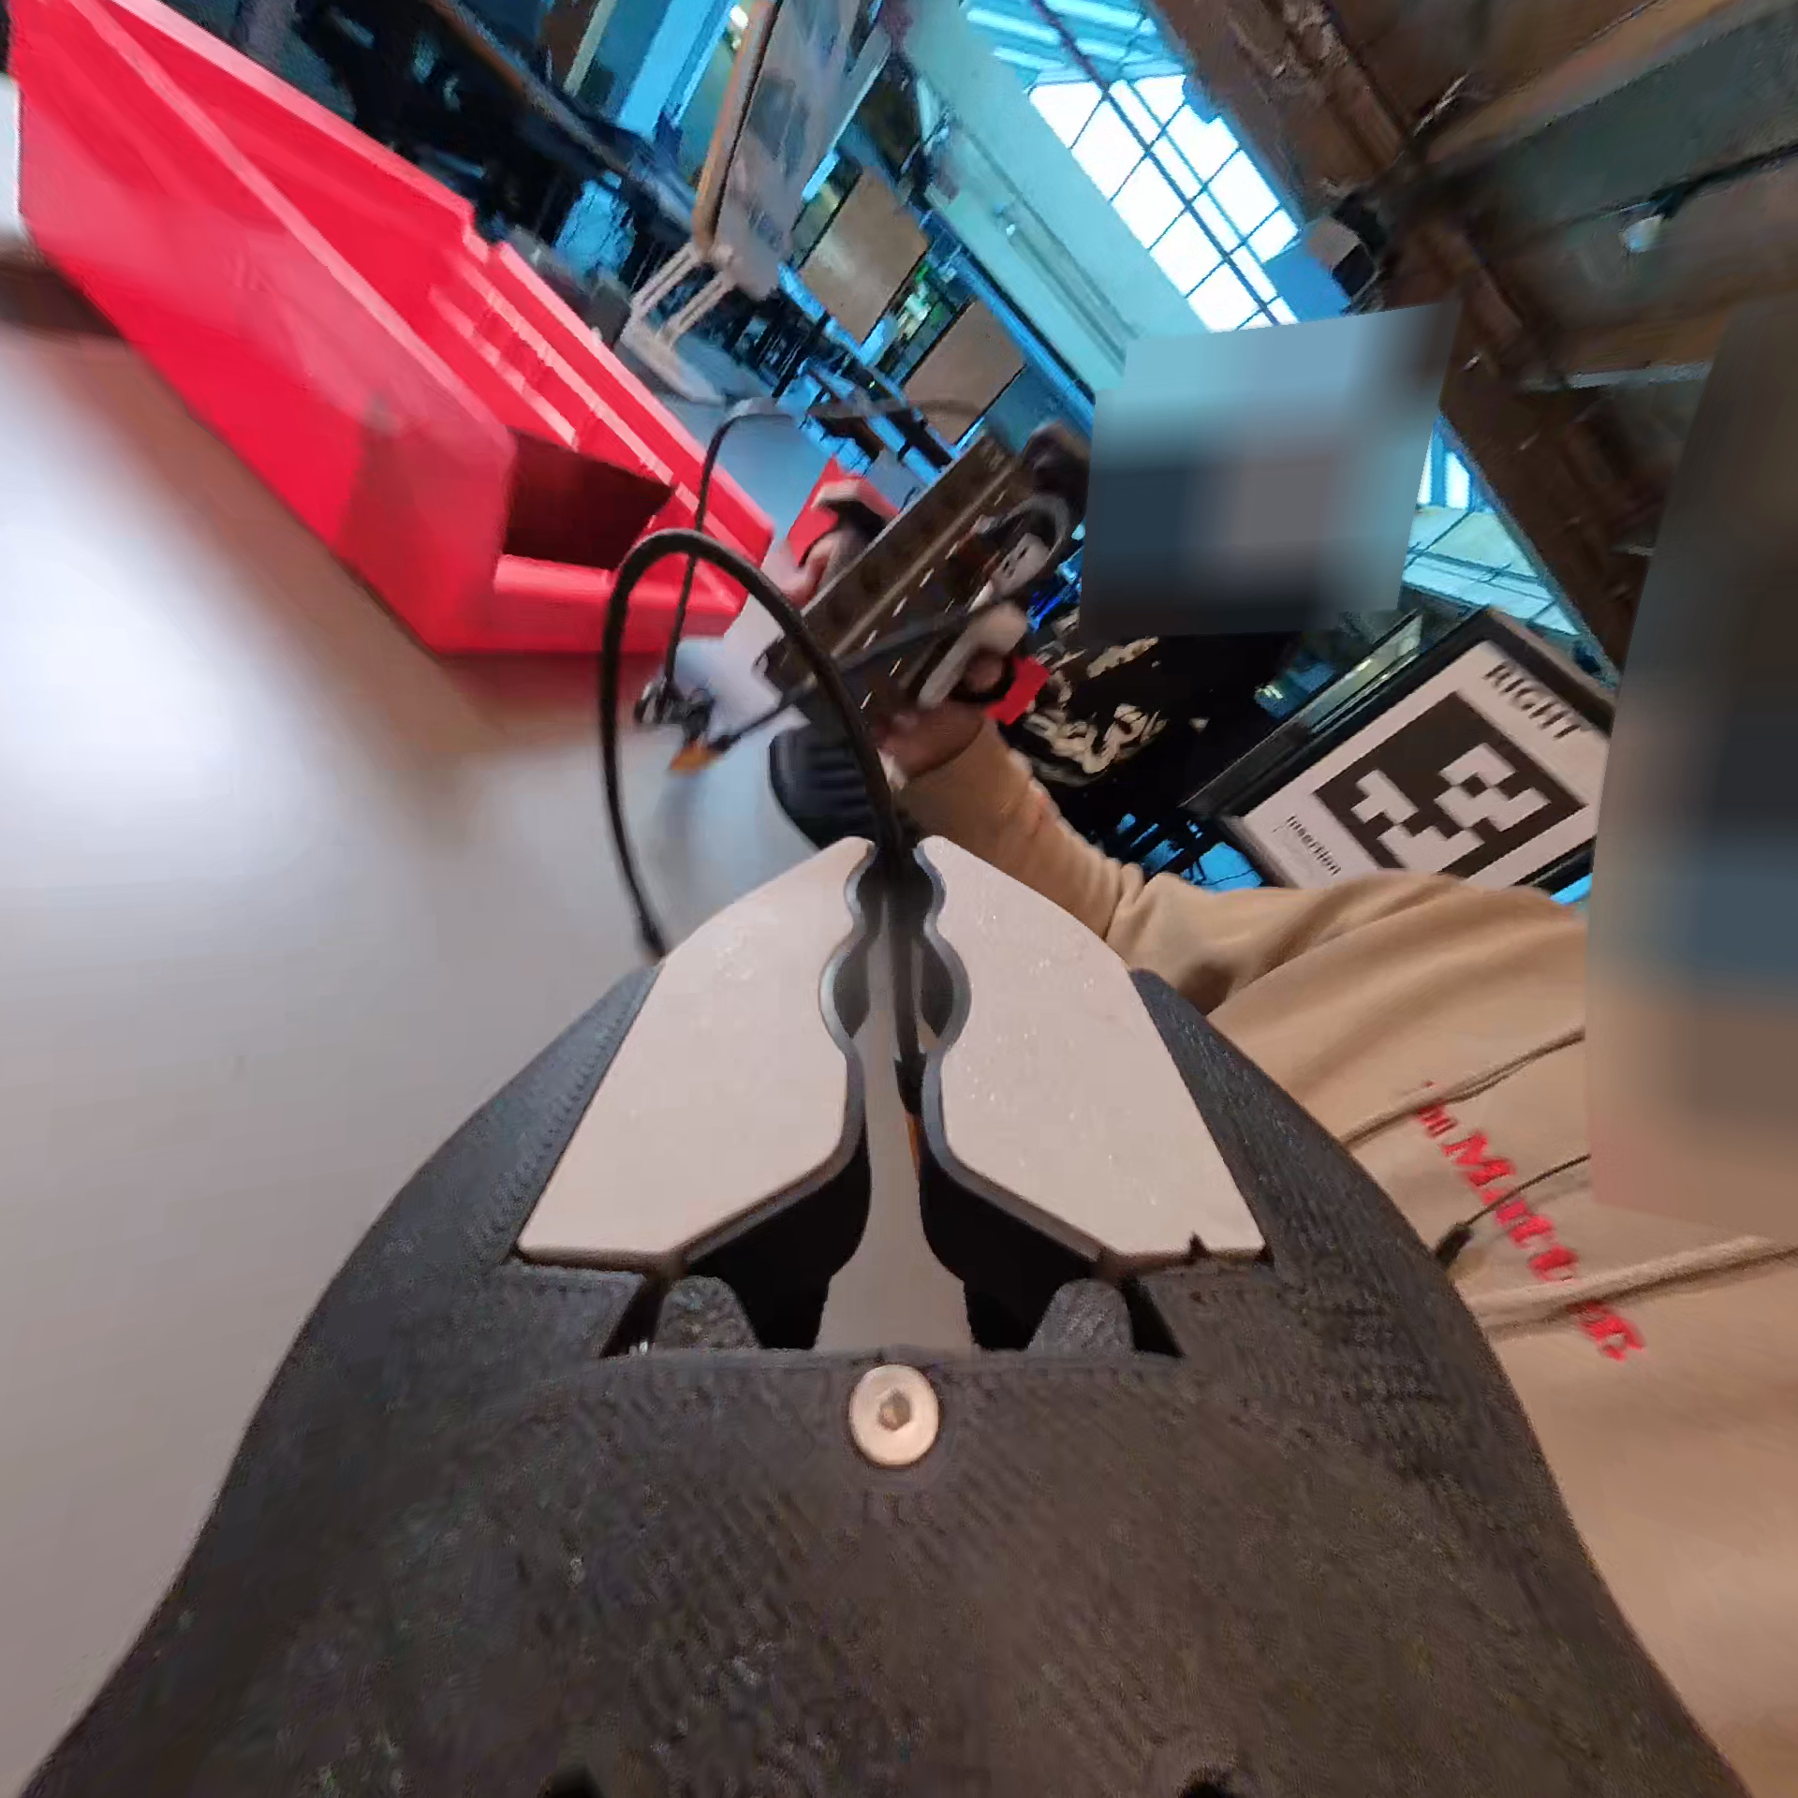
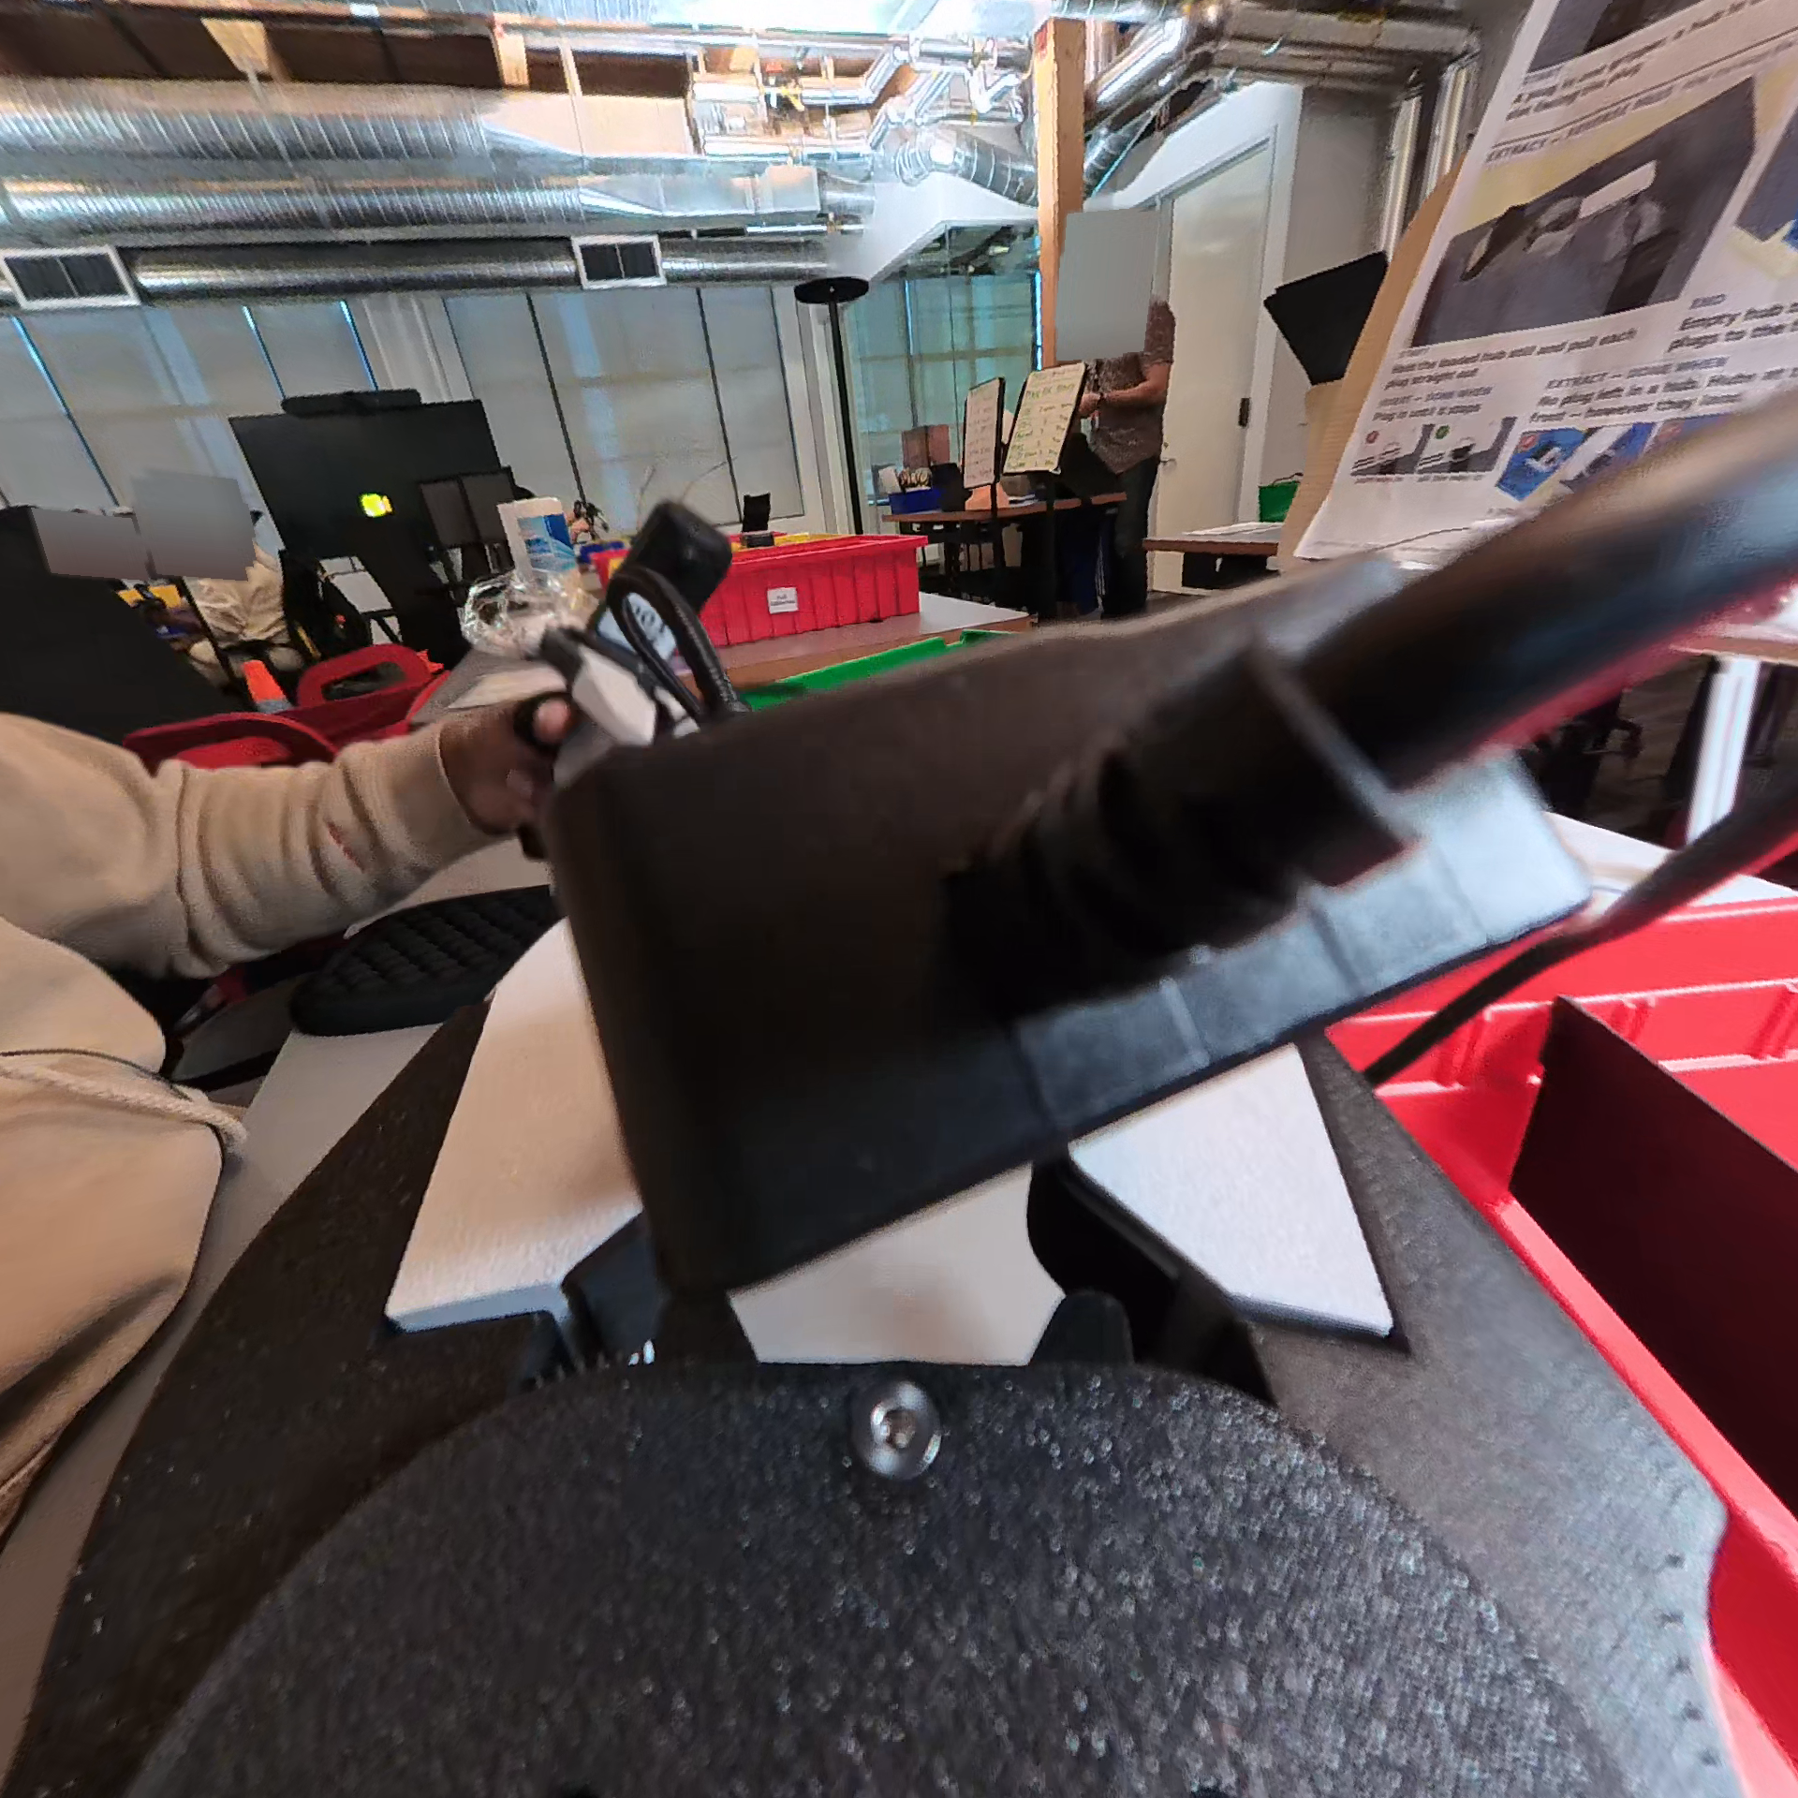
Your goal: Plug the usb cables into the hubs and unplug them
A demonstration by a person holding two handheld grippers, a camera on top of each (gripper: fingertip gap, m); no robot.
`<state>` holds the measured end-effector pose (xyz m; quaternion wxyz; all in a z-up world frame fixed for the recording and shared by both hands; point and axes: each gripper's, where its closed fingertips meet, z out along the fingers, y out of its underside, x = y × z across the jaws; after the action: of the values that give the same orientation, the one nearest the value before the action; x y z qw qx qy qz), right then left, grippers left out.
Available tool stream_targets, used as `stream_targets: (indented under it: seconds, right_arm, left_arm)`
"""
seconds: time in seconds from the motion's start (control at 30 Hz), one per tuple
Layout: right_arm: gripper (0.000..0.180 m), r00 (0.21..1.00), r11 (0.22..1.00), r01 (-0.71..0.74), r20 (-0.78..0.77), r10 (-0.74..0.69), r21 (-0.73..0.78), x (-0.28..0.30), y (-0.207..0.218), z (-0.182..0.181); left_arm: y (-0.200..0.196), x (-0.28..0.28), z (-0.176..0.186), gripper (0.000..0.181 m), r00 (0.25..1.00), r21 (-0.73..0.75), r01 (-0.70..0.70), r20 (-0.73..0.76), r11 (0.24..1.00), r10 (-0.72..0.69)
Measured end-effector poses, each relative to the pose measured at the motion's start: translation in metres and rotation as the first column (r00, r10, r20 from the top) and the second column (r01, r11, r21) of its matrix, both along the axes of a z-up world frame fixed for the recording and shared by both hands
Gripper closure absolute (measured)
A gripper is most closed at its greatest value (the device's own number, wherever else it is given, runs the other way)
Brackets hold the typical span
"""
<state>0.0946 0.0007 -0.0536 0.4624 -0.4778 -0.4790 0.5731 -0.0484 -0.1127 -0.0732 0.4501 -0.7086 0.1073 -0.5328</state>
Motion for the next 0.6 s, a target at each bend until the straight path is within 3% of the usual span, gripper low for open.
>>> stream_targets:
  seconds: [0.1, 0.2, 0.37, 0.47, 0.57, 0.6]
  right_arm:
    - [0.066, 1.0, 1.0, 0.007, -0.002, -0.007, -0.013, 0.001, 0.004, -0.001]
    - [0.06, 1.0, 1.0, 0.01, 0.003, -0.01, -0.013, 0.0, 0.004, -0.003]
    - [0.061, 1.0, 1.0, 0.007, 0.014, -0.007, -0.02, -0.002, 0.005, -0.007]
    - [0.061, 1.0, 1.0, 0.003, 0.009, -0.003, -0.022, -0.002, 0.004, -0.007]
    - [0.084, 1.0, 1.0, -0.006, 0.006, 0.006, -0.02, -0.002, 0.002, -0.006]
    - [0.084, 1.0, 1.0, -0.006, 0.007, 0.006, -0.019, -0.002, 0.002, -0.006]
  left_arm:
    - [-0.007, 0.001, -0.05, 0.174, 0.993, -0.079, 0.011, -0.118, 0.997, -0.02]
    - [-0.02, -0.008, -0.081, 0.161, 0.935, -0.108, 0.03, -0.348, 0.994, -0.066]
    - [-0.022, -0.031, -0.091, 0.156, 0.684, 0.018, 0.035, -0.729, 0.999, -0.011]
    - [-0.012, -0.029, -0.075, 0.157, 0.621, 0.1, 0.073, -0.783, 0.992, 0.033]
    - [-0.002, -0.01, -0.071, 0.156, 0.62, 0.11, 0.167, -0.784, 0.98, -0.018]
    - [0.002, -0.003, -0.076, 0.156, 0.599, 0.103, 0.211, -0.799, 0.972, -0.045]
